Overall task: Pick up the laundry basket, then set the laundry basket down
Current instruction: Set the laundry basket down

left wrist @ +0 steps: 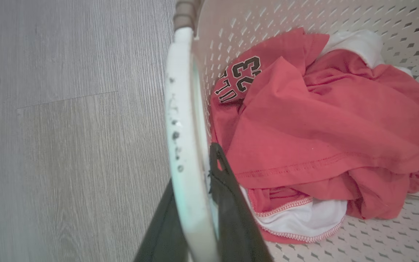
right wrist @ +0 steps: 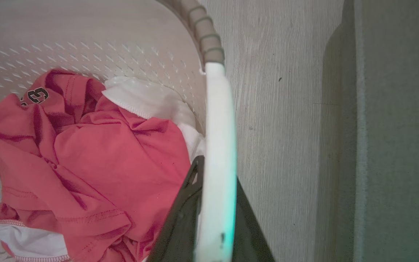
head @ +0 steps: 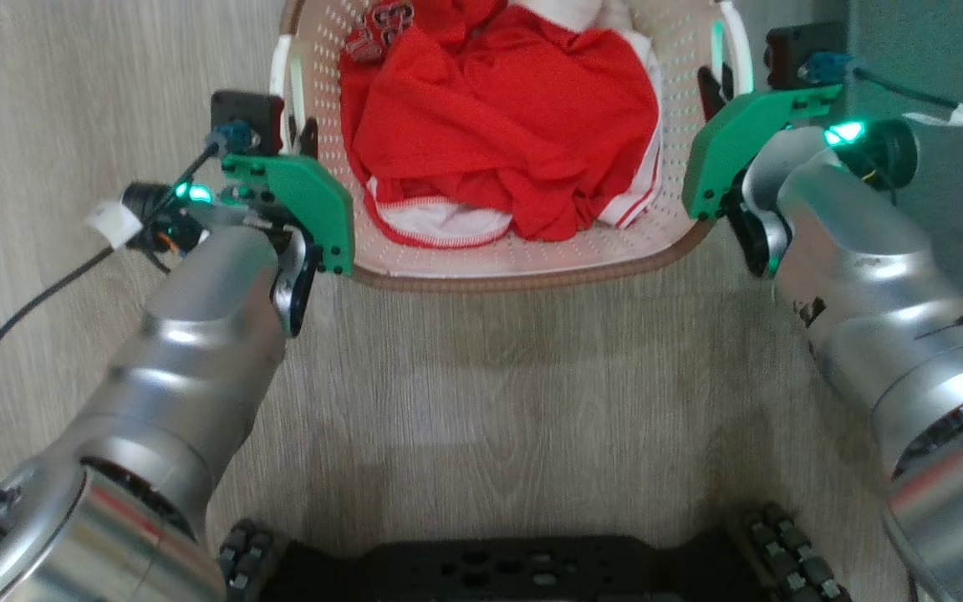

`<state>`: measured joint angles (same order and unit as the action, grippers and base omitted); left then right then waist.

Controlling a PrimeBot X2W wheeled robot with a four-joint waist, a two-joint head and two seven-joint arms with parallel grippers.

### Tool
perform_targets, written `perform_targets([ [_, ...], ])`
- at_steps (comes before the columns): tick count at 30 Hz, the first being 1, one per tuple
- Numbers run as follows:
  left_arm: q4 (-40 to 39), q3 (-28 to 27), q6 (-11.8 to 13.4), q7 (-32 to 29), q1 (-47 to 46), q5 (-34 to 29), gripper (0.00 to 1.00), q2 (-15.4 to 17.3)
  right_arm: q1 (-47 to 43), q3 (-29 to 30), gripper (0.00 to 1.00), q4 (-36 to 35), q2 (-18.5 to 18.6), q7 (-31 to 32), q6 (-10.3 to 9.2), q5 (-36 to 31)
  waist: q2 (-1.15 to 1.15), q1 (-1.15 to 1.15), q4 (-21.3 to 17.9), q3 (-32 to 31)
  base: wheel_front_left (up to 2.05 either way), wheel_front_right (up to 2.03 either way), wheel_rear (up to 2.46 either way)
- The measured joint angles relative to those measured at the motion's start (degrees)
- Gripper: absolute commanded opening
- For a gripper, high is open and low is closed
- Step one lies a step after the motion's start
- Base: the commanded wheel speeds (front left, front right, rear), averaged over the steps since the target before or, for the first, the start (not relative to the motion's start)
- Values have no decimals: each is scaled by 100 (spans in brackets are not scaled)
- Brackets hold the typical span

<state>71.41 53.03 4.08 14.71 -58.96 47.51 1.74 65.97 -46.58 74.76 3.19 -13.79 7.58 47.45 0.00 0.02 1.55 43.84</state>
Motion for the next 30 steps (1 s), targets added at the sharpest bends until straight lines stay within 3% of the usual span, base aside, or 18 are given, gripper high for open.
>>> perform_targets([
  [8, -121, -70, 68, 1, -156, -171, 0, 0, 76, 720, 0, 0, 21, -25, 0, -738, 0, 0, 35, 610, 0, 0, 0],
  [18, -224, -200, 100, 1, -307, -375, 0, -9, 182, 1475, 0, -4, 18, -41, 0, -1533, 0, -2, 67, 874, 0, 0, 0],
  [30, -213, -356, 92, 5, -375, -506, 0, -23, 176, 1863, 0, -165, 18, -42, 1, -1944, 0, -2, 100, 983, 0, 0, 0],
])
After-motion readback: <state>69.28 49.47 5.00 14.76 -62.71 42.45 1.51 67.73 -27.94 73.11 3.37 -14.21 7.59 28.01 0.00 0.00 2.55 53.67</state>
